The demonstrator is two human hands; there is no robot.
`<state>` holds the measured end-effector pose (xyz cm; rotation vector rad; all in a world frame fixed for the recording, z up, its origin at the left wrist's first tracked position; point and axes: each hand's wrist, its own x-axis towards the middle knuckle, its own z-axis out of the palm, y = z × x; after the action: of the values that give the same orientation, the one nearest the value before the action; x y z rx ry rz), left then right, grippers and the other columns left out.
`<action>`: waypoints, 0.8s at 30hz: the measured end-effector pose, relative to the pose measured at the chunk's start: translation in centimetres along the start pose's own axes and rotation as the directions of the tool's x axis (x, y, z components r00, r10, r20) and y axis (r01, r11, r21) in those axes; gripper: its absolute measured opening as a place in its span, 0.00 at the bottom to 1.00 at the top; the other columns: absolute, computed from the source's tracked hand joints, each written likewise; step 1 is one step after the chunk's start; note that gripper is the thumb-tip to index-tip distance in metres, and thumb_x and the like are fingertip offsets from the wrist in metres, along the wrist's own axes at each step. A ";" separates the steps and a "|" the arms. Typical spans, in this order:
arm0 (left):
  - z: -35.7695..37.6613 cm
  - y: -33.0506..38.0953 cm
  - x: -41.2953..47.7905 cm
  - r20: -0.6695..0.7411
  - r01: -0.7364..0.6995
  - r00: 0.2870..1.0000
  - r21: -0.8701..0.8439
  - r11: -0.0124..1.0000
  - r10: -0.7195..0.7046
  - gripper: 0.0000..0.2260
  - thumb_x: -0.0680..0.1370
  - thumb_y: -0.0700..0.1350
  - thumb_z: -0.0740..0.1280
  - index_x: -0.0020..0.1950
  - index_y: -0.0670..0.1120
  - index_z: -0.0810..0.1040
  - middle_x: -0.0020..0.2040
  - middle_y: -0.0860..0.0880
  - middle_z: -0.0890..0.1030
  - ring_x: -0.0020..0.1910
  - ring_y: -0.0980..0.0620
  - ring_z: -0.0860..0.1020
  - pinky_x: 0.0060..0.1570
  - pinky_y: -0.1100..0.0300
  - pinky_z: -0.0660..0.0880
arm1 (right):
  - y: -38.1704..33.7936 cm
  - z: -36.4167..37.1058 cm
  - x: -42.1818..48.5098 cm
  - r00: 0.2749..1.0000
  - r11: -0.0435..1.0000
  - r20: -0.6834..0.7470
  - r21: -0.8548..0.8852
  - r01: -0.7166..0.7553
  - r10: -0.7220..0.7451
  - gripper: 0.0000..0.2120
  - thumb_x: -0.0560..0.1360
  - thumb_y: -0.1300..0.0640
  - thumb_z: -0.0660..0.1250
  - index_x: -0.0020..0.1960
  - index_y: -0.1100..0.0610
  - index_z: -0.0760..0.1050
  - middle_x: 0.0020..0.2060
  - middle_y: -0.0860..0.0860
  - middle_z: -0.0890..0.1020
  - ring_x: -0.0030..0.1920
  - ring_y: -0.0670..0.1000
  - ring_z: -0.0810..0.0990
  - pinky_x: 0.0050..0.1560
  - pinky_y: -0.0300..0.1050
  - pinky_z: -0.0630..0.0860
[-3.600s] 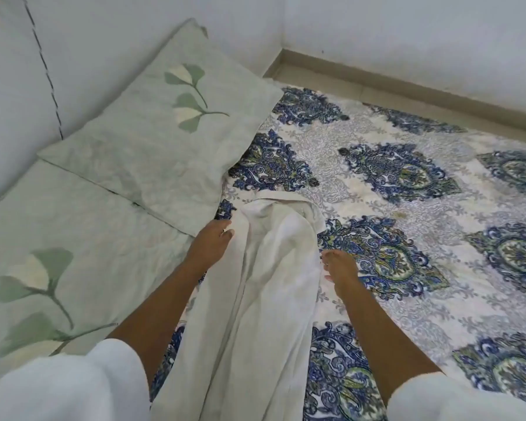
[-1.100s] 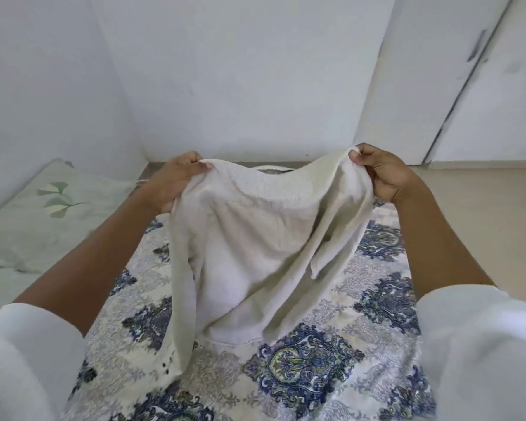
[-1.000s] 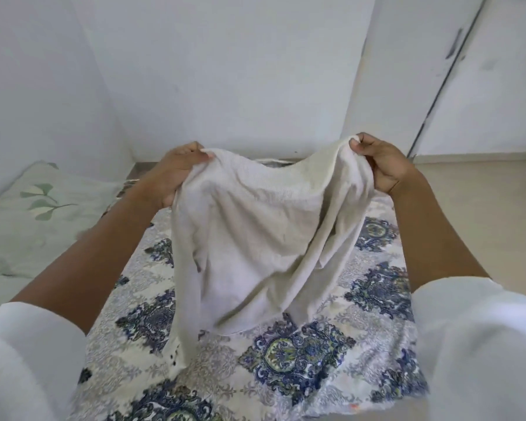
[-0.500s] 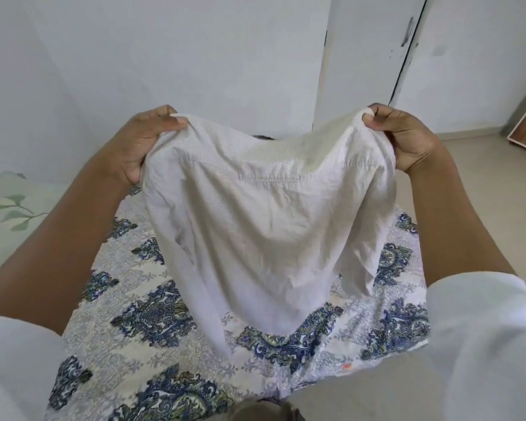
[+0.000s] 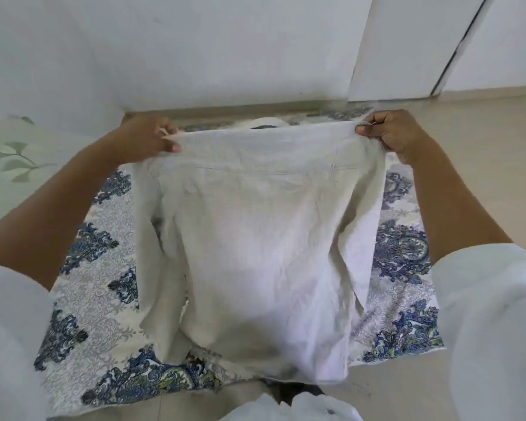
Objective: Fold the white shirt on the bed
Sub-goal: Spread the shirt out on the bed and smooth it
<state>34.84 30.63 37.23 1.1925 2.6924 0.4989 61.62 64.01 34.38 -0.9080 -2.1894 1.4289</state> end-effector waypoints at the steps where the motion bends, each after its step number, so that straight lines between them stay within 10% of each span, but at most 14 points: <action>1: 1.2 -0.8 1.3 0.037 0.008 0.999 0.059 0.998 -0.010 0.16 0.73 0.44 0.72 0.57 0.39 0.76 0.54 0.39 0.79 0.52 0.42 0.76 0.52 0.55 0.69 | 0.9 0.5 1.5 1.000 0.999 0.012 -0.041 0.001 0.000 0.10 0.72 0.60 0.71 0.33 0.51 0.76 0.18 0.40 0.75 0.22 0.38 0.69 0.27 0.33 0.66; 11: 7.8 -5.5 8.5 -0.063 0.181 0.983 0.184 0.966 -0.172 0.09 0.77 0.41 0.64 0.49 0.34 0.77 0.44 0.33 0.78 0.45 0.37 0.76 0.42 0.52 0.69 | 7.1 5.7 14.2 0.997 0.990 -0.074 -0.140 0.028 -0.039 0.09 0.73 0.60 0.69 0.51 0.65 0.80 0.28 0.43 0.74 0.24 0.34 0.71 0.28 0.26 0.64; 18: 12.3 -9.6 15.9 -0.139 0.355 0.917 -0.148 0.923 -0.375 0.10 0.77 0.41 0.65 0.49 0.34 0.77 0.40 0.40 0.74 0.41 0.47 0.70 0.35 0.61 0.62 | 11.5 9.2 20.3 0.994 0.992 -0.023 -0.070 -0.107 0.105 0.05 0.73 0.58 0.69 0.44 0.60 0.78 0.33 0.48 0.73 0.34 0.45 0.70 0.32 0.32 0.67; 21: 14.6 -12.6 18.6 -0.102 0.390 0.893 -0.308 0.868 -0.437 0.08 0.77 0.39 0.65 0.48 0.34 0.77 0.38 0.42 0.72 0.40 0.48 0.68 0.31 0.63 0.61 | 13.4 9.9 21.4 0.905 0.914 0.321 -0.378 -0.148 0.279 0.12 0.73 0.61 0.68 0.54 0.65 0.77 0.46 0.57 0.78 0.48 0.53 0.74 0.46 0.35 0.66; 24: 16.7 -16.0 21.1 -0.029 0.428 0.882 -0.368 0.825 -0.470 0.05 0.77 0.40 0.65 0.43 0.38 0.76 0.33 0.43 0.69 0.38 0.49 0.67 0.30 0.60 0.60 | 16.0 10.8 22.8 0.805 0.723 0.376 -0.684 -0.092 0.458 0.13 0.73 0.64 0.68 0.54 0.71 0.78 0.52 0.64 0.81 0.53 0.61 0.78 0.42 0.37 0.67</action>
<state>14.15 40.16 15.74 0.4190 2.6877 0.9428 43.48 76.99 14.54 -1.2335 -3.2020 1.1276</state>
